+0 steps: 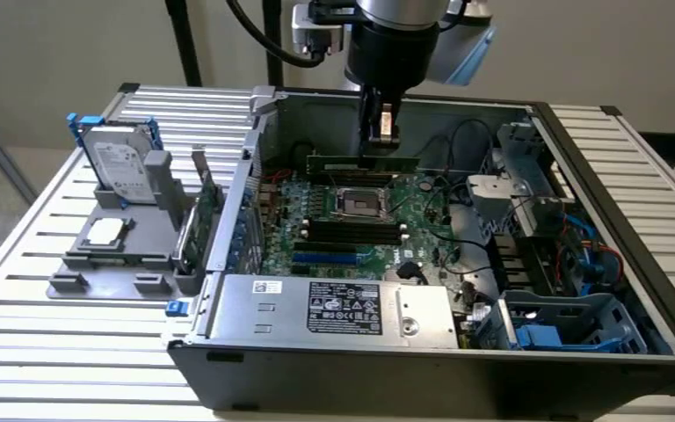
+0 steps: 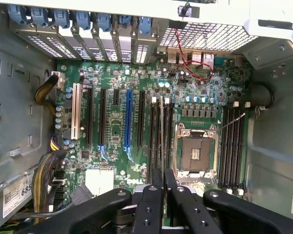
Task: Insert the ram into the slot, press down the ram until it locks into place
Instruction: 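Insert the ram into the slot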
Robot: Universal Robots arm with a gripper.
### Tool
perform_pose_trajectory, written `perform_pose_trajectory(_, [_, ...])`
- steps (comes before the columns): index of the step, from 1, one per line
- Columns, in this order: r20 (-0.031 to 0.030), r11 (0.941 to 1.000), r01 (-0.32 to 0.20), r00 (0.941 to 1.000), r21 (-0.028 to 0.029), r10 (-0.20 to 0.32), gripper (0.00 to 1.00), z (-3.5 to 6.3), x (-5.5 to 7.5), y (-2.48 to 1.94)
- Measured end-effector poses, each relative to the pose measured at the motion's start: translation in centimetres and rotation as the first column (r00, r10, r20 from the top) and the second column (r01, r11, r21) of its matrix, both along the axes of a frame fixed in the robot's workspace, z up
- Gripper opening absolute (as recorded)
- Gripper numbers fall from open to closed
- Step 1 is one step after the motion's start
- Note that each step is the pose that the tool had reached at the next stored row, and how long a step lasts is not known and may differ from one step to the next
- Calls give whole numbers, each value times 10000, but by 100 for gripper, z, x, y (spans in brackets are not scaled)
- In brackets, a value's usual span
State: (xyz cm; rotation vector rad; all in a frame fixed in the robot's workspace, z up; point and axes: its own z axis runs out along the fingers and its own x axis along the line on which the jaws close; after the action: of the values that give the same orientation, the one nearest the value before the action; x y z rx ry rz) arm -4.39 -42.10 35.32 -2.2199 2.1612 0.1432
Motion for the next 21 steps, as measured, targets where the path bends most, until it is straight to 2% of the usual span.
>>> perform_pose_trajectory(3, [-1, 10000, 1, 10000, -3, -1, 13, -3, 0, 2])
perform_pose_trajectory(6, [1, 9999, 95, 10000, -38, -95, 13, -28, 0, 14])
perform_pose_trajectory(13, [3, 9990, 420, 9991, -171, -420, 13, -117, 0, 32])
perform_pose_trajectory(17, [7, 9985, 490, 9988, -253, -490, 13, -174, 0, 78])
perform_pose_trajectory(21, [13, 9979, 544, 9985, -358, -544, 13, -224, 0, 125])
